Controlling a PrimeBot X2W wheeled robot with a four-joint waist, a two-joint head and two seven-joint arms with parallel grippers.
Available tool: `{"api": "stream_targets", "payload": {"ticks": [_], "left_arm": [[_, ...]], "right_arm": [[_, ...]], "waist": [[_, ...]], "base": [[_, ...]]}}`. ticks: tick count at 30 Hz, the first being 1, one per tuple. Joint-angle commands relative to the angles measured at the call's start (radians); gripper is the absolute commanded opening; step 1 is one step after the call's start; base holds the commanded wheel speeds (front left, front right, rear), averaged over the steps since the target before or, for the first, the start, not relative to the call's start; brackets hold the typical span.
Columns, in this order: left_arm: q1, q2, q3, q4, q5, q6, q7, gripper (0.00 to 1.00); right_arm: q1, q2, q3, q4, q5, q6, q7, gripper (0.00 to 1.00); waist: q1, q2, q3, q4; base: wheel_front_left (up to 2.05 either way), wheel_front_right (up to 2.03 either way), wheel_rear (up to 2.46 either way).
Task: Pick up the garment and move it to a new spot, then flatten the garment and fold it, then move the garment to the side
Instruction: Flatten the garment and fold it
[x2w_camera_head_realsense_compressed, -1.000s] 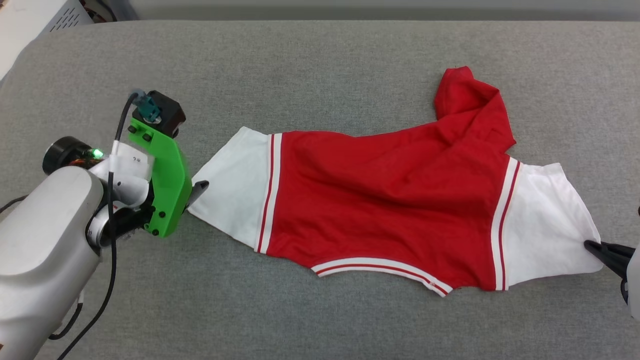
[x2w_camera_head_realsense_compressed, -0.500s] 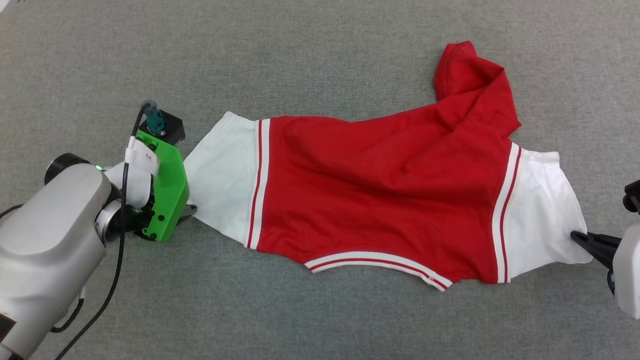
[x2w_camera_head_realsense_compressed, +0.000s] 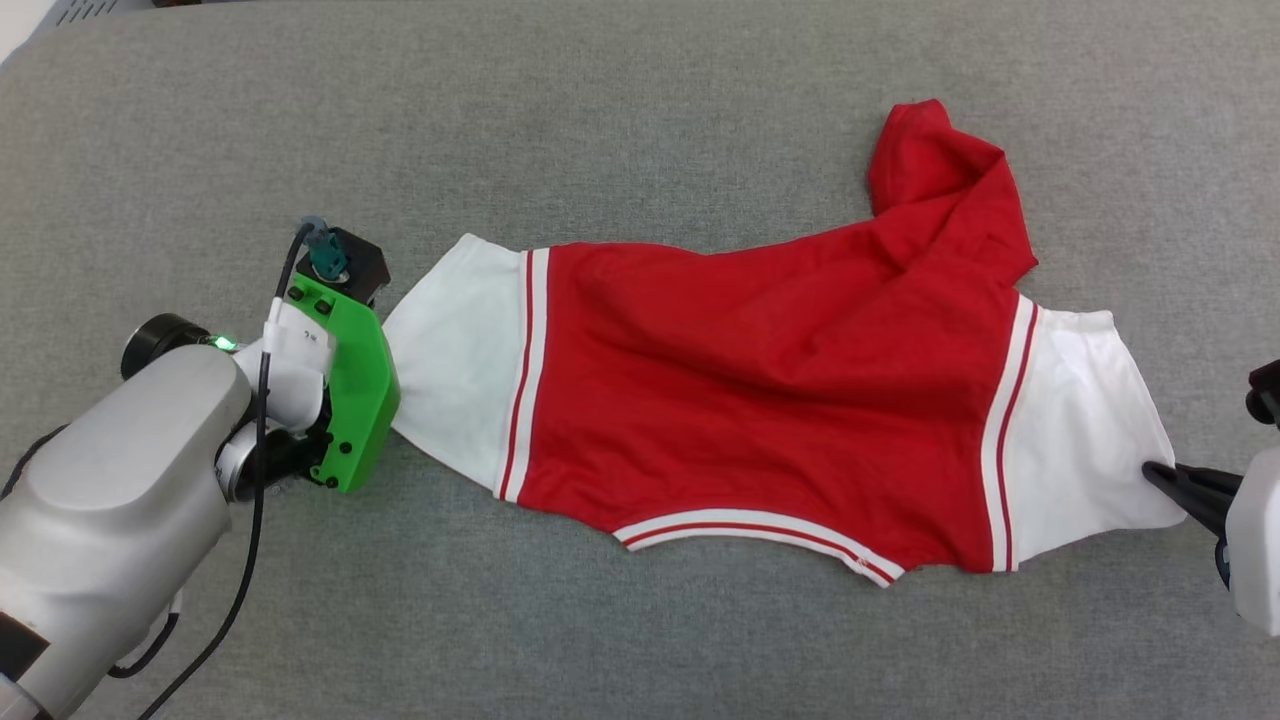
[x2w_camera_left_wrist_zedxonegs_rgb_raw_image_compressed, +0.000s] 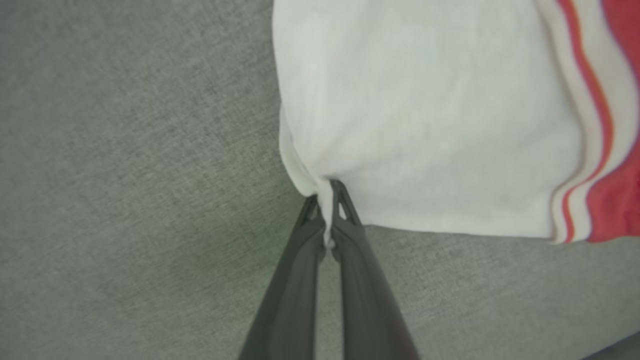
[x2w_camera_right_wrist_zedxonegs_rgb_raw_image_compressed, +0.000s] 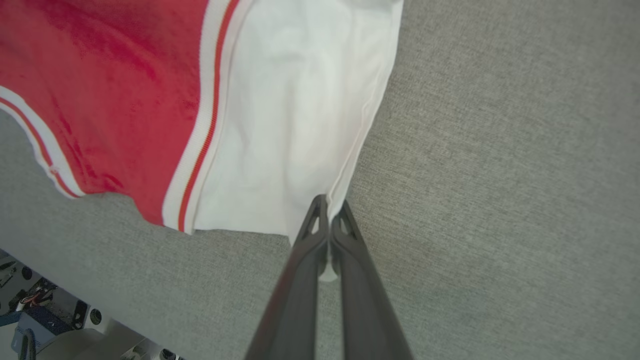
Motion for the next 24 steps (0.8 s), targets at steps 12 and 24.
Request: {"api": "stream_targets", "payload": {"ticks": [12, 24], "left_arm": [[-0.008, 0.108, -0.01, -0.201, -0.049, -0.002, -0.243, 0.0], [-0.032, 0.166, 0.112, -0.48, -0.201, 0.017, -0.287, 0.0]], "right_arm": [[0.02, 0.014, -0.105, -0.054, 0.018, 0.0, -0.078, 0.0], [-0.053, 0.005, -0.24, -0.129, -0.01, 0.0, -0.149, 0.0]], "waist": [[0.0, 0.0041, -0.147, 0.039], [0.0, 0.0041, -0.213, 0.05]], "base": [[0.0, 0.0, 0.0], [0.0, 0.0, 0.0]]}}
